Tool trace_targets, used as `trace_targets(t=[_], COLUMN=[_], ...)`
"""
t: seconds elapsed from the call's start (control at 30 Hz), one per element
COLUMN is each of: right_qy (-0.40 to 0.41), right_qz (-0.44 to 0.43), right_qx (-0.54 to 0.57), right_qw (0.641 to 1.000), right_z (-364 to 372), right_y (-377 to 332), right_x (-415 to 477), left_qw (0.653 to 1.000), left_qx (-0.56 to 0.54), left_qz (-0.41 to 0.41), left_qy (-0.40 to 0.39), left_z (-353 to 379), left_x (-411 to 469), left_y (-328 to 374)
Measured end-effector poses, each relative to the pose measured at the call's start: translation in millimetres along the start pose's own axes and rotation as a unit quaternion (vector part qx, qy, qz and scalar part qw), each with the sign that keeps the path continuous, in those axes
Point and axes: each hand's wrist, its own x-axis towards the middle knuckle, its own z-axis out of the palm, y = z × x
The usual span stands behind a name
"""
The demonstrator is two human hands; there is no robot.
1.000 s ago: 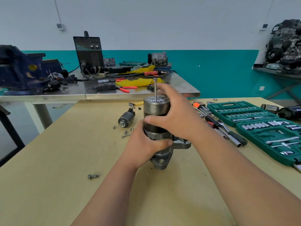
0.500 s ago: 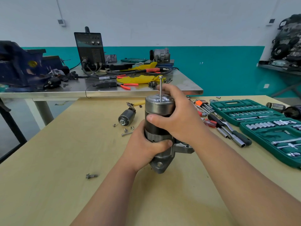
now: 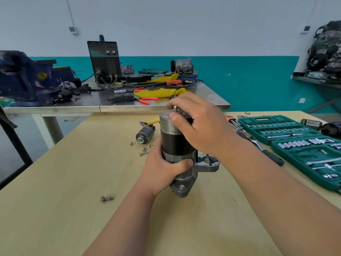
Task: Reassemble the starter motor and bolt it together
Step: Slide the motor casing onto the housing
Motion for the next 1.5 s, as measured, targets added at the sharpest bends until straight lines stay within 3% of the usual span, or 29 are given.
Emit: trace_targets(t=[0.1, 0.17, 0.23, 0.33, 0.43, 0.6, 0.7, 0.93, 1.03, 1.2, 1.3, 1.43, 1.5], right_qy=[-0.012, -0.057, -0.138, -0.22, -0.202, -0.061, -0.021, -0.09, -0.147, -0.149, -0.16, -0.265, -0.283], right_qz=[0.0, 0.038, 0.097, 0.114, 0.123, 0.127, 0.11, 0.059, 0.076, 0.064, 0.043, 0.073, 0.065], right_qx=[-0.024, 0.078, 0.209, 0.287, 0.268, 0.22, 0.208, 0.18, 0.139, -0.054, -0.162, -0.036, -0.03], right_qw=[1.0, 0.995, 0.963, 0.925, 0.934, 0.965, 0.972, 0.978, 0.976, 0.985, 0.973, 0.961, 0.957], right_z=[-4, -8, -14, -20, -15, 8, 10, -23, -38, -44, -43, -63, -70], right_y=[2, 6, 12, 19, 16, 7, 5, 4, 2, -6, -15, -19, -21], right_x=[0, 1, 4, 8, 5, -12, -17, 4, 17, 27, 31, 36, 38], left_qw=[1.0, 1.0, 1.0, 0.998, 0.997, 1.0, 1.0, 1.0, 1.0, 1.0, 1.0, 1.0, 1.0], left_qx=[-0.001, -0.001, -0.006, -0.014, -0.014, -0.016, -0.01, 0.017, 0.022, 0.02, 0.021, 0.024, 0.026], left_qz=[0.001, 0.002, -0.001, -0.012, -0.011, 0.009, 0.014, 0.002, -0.002, 0.0, 0.003, 0.001, 0.0], left_qy=[-0.003, -0.009, -0.026, -0.066, -0.069, 0.001, 0.006, -0.014, -0.019, 0.003, -0.001, -0.002, 0.0], left_z=[-1, -1, -2, -4, -5, 4, 6, 4, 3, 6, 6, 4, 4], left_x=[0, -1, 0, 2, 2, -4, -7, -3, -2, -1, -4, -5, -6], left_y=[-1, -1, 1, 2, 1, 0, 0, -1, -2, -1, -1, -1, -1])
